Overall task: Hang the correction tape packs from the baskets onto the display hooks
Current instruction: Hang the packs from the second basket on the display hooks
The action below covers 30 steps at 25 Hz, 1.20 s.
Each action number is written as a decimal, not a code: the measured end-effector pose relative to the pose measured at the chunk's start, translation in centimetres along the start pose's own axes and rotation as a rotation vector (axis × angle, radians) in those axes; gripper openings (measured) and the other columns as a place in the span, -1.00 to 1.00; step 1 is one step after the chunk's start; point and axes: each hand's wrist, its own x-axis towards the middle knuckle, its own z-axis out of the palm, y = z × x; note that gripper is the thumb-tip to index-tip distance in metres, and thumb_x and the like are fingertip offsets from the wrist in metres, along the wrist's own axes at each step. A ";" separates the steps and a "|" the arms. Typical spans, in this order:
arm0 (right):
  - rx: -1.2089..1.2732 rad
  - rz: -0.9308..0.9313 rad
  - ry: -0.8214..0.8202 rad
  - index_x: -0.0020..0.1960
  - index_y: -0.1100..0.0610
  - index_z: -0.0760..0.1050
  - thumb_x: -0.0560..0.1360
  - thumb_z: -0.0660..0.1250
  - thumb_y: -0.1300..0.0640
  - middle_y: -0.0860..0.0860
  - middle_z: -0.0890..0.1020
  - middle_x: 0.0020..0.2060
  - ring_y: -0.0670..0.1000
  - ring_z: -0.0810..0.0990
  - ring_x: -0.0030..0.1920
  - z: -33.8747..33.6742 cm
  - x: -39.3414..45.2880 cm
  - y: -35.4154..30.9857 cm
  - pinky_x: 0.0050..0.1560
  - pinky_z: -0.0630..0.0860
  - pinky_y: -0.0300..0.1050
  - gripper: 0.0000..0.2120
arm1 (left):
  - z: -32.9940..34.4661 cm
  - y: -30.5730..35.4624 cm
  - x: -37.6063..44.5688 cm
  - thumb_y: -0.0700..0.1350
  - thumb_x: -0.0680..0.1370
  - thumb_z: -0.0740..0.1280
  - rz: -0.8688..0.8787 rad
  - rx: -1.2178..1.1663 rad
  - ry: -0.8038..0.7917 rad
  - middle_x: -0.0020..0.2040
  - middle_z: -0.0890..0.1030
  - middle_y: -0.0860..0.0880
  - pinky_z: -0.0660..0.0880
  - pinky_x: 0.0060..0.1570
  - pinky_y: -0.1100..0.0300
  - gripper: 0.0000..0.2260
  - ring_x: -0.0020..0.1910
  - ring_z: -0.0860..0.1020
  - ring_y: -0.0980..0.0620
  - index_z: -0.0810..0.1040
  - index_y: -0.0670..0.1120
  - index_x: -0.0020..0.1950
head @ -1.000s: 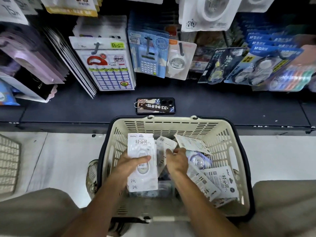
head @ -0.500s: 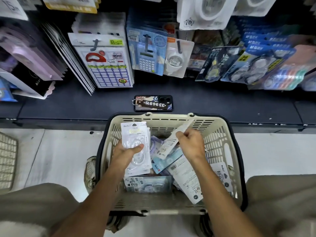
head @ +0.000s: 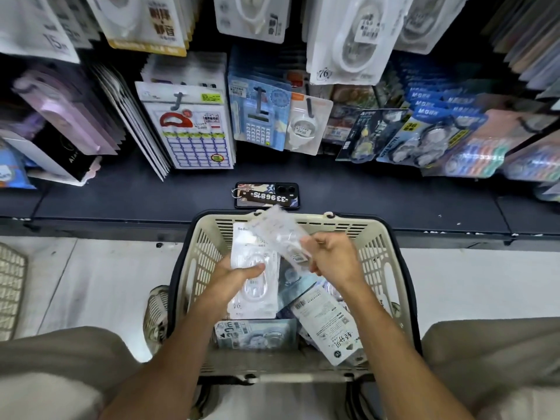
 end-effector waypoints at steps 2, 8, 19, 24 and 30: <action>0.291 0.121 0.075 -0.25 0.11 0.63 0.57 0.42 0.04 0.03 0.56 -0.55 -0.06 0.39 -0.60 -1.5 0.4 0.2 -0.56 0.31 -0.21 -0.75 | 0.3 0.1 0.0 -0.14 0.42 0.60 -0.009 0.016 0.042 0.03 0.72 0.10 0.46 0.34 -0.10 -0.66 0.10 0.64 0.01 0.61 0.08 0.12; 0.161 0.418 -0.224 -0.01 0.19 0.66 0.54 0.47 0.03 -0.08 0.48 -0.61 -0.11 0.35 -0.64 0.7 -0.6 1.8 -0.58 0.26 -0.27 -0.79 | 1.3 0.8 -0.4 0.08 0.59 0.38 -0.112 -0.194 -0.230 0.22 0.71 -0.10 0.51 0.28 -0.18 -0.66 0.21 0.66 -0.17 0.60 -0.01 0.32; -0.648 0.410 -0.468 0.44 0.03 0.40 0.56 0.31 0.20 0.07 0.46 0.43 0.14 0.50 0.34 -0.9 -1.8 9.6 0.13 0.45 -0.14 -0.55 | 1.5 -1.0 0.6 -0.15 0.37 0.63 -0.085 0.058 0.041 -0.14 0.73 0.08 0.61 0.01 -0.01 -0.70 -0.06 0.70 -0.01 0.60 0.02 -0.02; -0.124 0.295 -0.420 0.11 0.09 0.71 0.58 0.24 0.33 -0.03 0.70 0.04 -0.09 0.64 -0.06 -1.6 -1.1 8.7 -0.18 0.52 -0.37 -0.69 | 2.2 -1.0 0.5 -0.19 0.36 0.64 -0.046 0.099 0.067 -0.07 0.70 0.07 0.61 0.05 0.01 -0.60 -0.04 0.67 0.03 0.58 -0.01 0.11; -0.353 -0.074 -0.320 0.03 0.02 0.72 0.49 0.50 0.08 -0.13 0.57 0.12 -0.11 0.52 0.12 -1.3 -1.6 9.1 0.11 0.45 -0.17 -0.87 | 2.4 -0.3 0.6 -0.23 0.37 0.63 -0.014 0.061 0.066 0.12 0.72 -0.07 0.60 0.17 -0.07 -0.52 0.11 0.68 -0.10 0.60 -0.11 0.26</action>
